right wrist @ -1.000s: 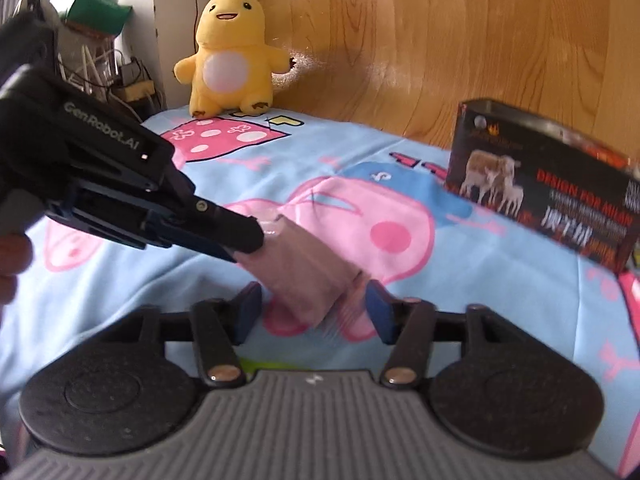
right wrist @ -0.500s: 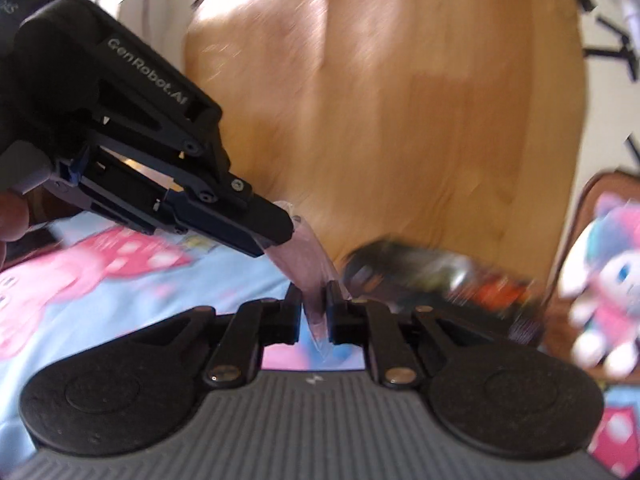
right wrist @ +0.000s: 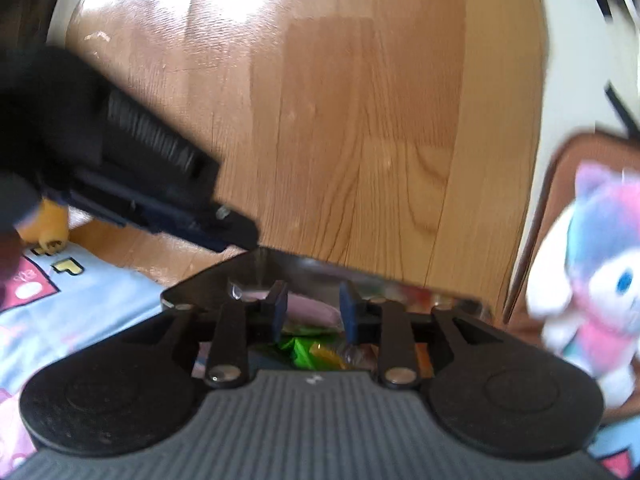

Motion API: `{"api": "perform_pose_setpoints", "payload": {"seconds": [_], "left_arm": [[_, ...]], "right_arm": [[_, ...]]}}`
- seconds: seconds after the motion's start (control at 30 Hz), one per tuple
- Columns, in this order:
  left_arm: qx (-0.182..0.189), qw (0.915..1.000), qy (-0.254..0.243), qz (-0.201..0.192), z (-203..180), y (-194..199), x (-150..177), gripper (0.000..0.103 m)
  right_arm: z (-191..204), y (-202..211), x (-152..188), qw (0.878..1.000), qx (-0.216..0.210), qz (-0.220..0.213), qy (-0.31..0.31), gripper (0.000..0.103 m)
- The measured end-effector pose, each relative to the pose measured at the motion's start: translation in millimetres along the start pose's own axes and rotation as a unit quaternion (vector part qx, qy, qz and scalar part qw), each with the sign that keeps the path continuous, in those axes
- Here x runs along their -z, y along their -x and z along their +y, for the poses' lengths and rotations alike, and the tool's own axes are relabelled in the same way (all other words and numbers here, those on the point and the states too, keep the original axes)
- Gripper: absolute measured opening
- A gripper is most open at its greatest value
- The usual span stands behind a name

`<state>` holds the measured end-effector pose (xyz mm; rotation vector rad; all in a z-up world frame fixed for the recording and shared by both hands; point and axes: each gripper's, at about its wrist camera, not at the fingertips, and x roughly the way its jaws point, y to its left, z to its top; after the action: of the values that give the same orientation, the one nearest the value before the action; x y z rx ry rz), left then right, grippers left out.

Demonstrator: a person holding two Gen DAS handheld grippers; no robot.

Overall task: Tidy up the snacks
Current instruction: 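Carry the pink packet into the black box and release, then grasp the bright green barcode packet and lift it with the left gripper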

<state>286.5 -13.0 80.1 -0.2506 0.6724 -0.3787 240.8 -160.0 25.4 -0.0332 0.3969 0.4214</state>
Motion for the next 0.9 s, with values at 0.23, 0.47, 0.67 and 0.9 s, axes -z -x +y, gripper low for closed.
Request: {"api": "perform_pose_setpoints", "payload": {"seconds": [0.23,0.47,0.67,0.9], "left_arm": [[-0.007,0.9999,0.0,0.012,9.6,50.1,41.6,0.031],[0.028,0.9969,-0.012,0.072,10.7,119.2,127.0,0.034],[0.087,0.9891,0.041,0.111,20.7,162.6,193.9,0.034],[0.097,0.9873,0.058,0.111,5.3,174.7,239.0,0.035]], "right_arm": [[-14.8,63.7,14.0,0.995,-0.055,0.019,-0.082,0.041],[-0.7,134.1,60.1,0.97,-0.169,0.11,-0.136,0.045],[5.4,172.4,98.6,0.93,-0.226,0.186,-0.224,0.045],[19.9,200.2,116.4,0.902,-0.259,0.202,-0.279,0.045]]}}
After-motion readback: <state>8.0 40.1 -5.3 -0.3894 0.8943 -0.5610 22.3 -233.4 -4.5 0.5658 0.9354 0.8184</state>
